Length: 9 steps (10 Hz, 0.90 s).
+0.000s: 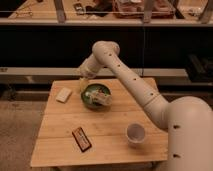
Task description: Wipe the white sponge on the table
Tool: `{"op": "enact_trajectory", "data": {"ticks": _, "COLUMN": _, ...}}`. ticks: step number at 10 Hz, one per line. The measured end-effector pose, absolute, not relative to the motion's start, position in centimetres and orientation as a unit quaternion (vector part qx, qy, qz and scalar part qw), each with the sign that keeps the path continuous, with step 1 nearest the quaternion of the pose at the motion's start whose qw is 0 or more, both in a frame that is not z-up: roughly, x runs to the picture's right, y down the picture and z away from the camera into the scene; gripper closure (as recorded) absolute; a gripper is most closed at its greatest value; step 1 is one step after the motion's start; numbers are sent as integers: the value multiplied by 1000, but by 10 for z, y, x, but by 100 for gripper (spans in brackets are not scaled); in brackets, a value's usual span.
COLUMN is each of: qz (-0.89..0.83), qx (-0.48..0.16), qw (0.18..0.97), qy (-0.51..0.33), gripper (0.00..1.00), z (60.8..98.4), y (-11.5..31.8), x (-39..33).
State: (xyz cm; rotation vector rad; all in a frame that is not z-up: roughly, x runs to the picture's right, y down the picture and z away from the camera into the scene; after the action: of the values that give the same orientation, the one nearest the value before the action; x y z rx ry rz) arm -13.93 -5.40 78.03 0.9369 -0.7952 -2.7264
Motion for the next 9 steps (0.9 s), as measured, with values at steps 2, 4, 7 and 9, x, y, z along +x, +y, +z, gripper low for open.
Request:
{"op": "enact_trajectory", "data": {"ticks": 2, "qz": -909, "qx": 312, "qw": 77, "qy": -265, "gripper": 20, "z": 780, "y": -55, "x": -138}}
{"op": "enact_trajectory", "data": {"ticks": 4, "qz": -910, "qx": 301, "qw": 91, "qy": -270, "gripper": 20, "z": 783, "y": -55, "x": -134}}
{"op": "enact_trajectory", "data": {"ticks": 7, "qz": -913, "qx": 232, "qw": 167, "qy": -290, "gripper": 20, "z": 801, "y": -57, "x": -122}}
{"op": "enact_trajectory", "data": {"ticks": 9, "qz": -906, "qx": 172, "qw": 253, "qy": -292, "gripper": 20, "z": 820, "y": -69, "x": -126}}
